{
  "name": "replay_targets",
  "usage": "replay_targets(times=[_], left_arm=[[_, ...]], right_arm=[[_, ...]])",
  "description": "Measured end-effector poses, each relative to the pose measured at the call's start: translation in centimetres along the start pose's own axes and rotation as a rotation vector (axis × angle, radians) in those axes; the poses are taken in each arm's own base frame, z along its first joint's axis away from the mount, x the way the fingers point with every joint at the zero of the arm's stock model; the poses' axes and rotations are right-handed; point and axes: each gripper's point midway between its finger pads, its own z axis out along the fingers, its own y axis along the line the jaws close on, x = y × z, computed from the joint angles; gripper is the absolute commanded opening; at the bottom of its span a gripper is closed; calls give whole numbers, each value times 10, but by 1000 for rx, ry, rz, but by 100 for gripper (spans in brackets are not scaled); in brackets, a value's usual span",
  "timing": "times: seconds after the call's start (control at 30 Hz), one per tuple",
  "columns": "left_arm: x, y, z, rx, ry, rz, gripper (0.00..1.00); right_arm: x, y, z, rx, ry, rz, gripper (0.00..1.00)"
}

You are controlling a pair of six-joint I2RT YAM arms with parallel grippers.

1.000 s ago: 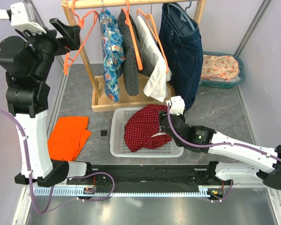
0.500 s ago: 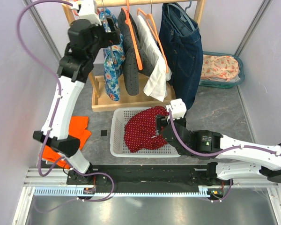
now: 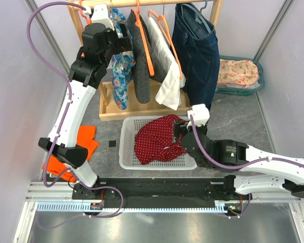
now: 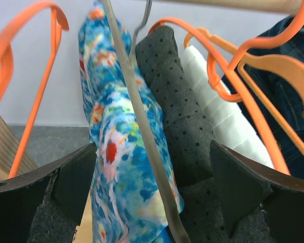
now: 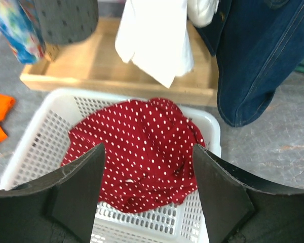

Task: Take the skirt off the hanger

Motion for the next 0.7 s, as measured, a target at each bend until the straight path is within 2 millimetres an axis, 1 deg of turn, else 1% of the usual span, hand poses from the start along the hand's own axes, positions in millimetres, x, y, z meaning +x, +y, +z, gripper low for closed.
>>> replay_targets(times=[0.07, 0.1, 0.17, 0.2, 0.23, 0.37, 0.4, 0.47, 0.5, 0.53, 0.6, 0.7], left_arm=[[9, 1, 3, -4, 22, 7, 88], [12, 1, 3, -5, 28, 9, 71], [16, 2, 5, -7, 39, 15, 51], [17, 2, 5, -6, 40, 20, 38], [17, 2, 5, -5, 40, 24, 34], [17, 2, 5, -3, 40, 33, 21], [17, 2, 5, -5, 41, 32, 16], [17, 4, 5, -9, 41, 34, 11], [17, 6, 5, -13, 42, 34, 5], [17, 7, 6, -16, 42, 35, 2], [16, 9, 6, -19, 41, 38, 2], [11, 10, 4, -23, 39, 43, 2]], right_arm=[[-11, 1, -2, -3, -16, 17, 76], [-18, 2, -4, -6, -25, 27, 76], [-29, 3, -6, -14, -43, 47, 75], [-34, 4, -6, -17, -51, 55, 75], [-37, 5, -7, -20, -57, 59, 75], [-37, 7, -6, -21, -59, 56, 73], [-37, 7, -6, -20, -58, 54, 73], [-36, 8, -5, -20, -57, 51, 73], [-36, 7, -5, -20, -57, 52, 72], [-36, 8, -5, -20, -57, 52, 71], [-36, 8, -5, -21, -57, 52, 70], [-37, 8, -5, -22, -57, 53, 64]])
